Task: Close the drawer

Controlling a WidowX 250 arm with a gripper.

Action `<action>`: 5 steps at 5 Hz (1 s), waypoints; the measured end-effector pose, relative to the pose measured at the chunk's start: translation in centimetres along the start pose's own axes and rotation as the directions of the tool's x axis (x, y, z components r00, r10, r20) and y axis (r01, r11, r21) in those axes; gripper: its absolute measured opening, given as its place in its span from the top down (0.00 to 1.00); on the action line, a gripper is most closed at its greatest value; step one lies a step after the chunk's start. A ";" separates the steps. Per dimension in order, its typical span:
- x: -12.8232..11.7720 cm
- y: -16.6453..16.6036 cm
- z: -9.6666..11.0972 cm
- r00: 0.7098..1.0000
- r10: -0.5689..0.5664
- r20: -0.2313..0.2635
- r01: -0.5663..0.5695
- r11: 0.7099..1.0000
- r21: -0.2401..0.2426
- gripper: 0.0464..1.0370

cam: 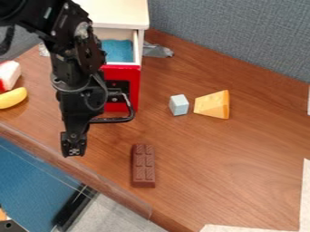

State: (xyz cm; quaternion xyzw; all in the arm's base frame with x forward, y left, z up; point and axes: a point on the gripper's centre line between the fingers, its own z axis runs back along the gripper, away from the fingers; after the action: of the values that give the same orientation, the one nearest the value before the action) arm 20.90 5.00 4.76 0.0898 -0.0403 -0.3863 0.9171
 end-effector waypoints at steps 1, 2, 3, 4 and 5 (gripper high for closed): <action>1.0 -0.3 0.1 1.000 -0.014 0.021 0.015 1.000 -0.009 0.04; 1.9 -0.8 -0.1 0.999 -0.037 0.020 0.038 0.999 -0.010 0.04; 2.2 -0.6 -0.3 0.999 -0.031 0.020 0.031 0.999 -0.007 0.04; 2.7 -1.1 -0.3 0.998 -0.047 0.031 0.047 0.999 -0.021 0.04; 2.9 -1.1 -0.3 0.998 -0.050 0.040 0.051 0.999 -0.020 0.04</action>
State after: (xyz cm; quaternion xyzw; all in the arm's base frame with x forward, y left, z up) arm 22.17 2.22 4.23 0.0734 -0.0519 -0.4114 0.9070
